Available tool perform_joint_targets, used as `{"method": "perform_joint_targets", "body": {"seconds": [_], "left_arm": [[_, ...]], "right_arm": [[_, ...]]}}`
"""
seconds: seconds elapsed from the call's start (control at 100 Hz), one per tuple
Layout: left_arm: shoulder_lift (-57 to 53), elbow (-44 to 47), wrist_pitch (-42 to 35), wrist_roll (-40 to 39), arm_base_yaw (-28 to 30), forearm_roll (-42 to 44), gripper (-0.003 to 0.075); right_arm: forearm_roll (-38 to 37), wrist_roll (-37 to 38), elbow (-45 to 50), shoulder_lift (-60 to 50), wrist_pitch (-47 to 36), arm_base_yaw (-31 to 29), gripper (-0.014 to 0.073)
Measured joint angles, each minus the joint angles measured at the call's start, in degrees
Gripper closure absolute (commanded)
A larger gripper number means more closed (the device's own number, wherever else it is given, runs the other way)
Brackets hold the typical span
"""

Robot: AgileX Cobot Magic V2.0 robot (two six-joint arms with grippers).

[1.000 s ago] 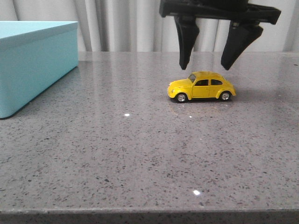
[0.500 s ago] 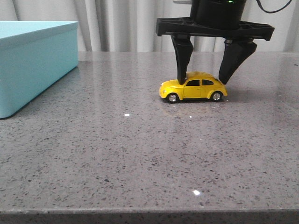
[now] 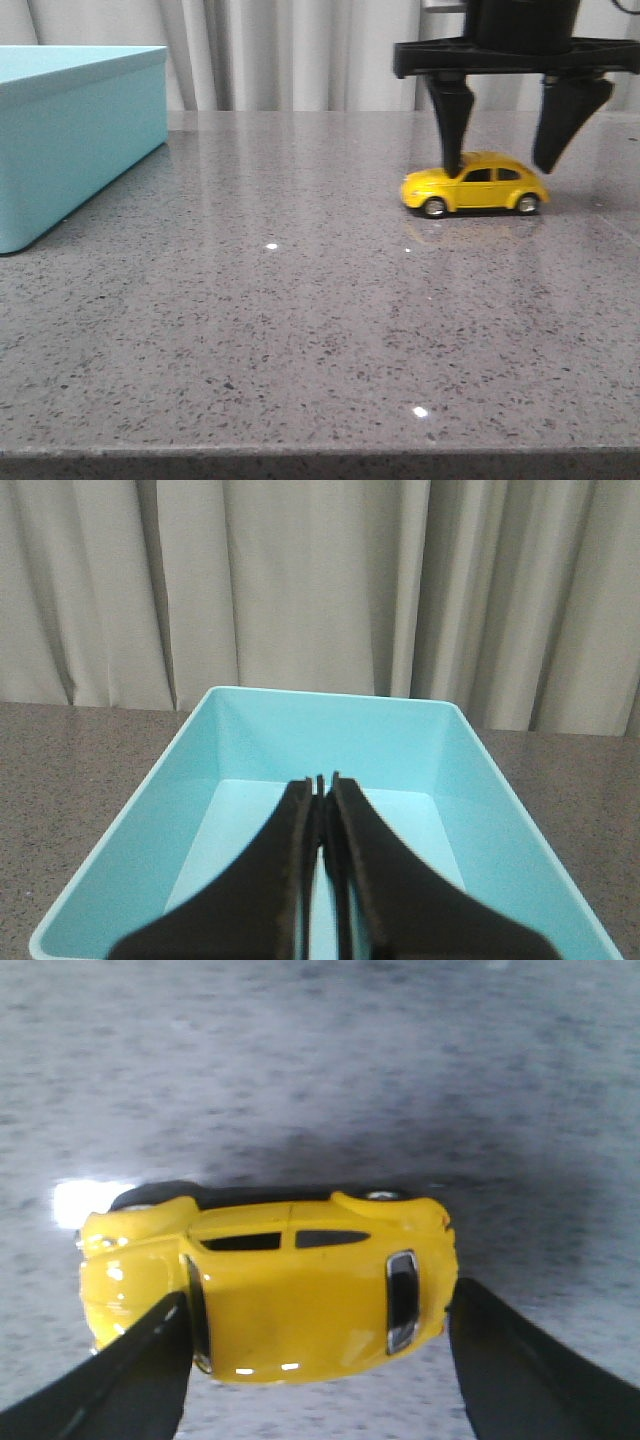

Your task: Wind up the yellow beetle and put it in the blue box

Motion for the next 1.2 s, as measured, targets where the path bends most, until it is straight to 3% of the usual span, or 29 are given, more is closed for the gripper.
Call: {"method": "perform_joint_targets", "body": {"seconds": [0.37,0.93,1.2], "left_arm": [[0.0,0.0,-0.1,0.0,0.0,0.0,0.0739],[0.23,0.0,0.13,0.0,0.0,0.0,0.0739],[4.02,-3.64,6.62,0.0,-1.43,0.0,0.0739]], "right_arm": [[-7.71,0.0,0.0,-1.31,1.7,-3.75,0.0054],[-5.4,-2.78,-1.87,-21.28,1.52,-2.75,0.0054],[-5.2,-3.93,-1.87,-29.82,0.21,-0.37,0.0054]]}}
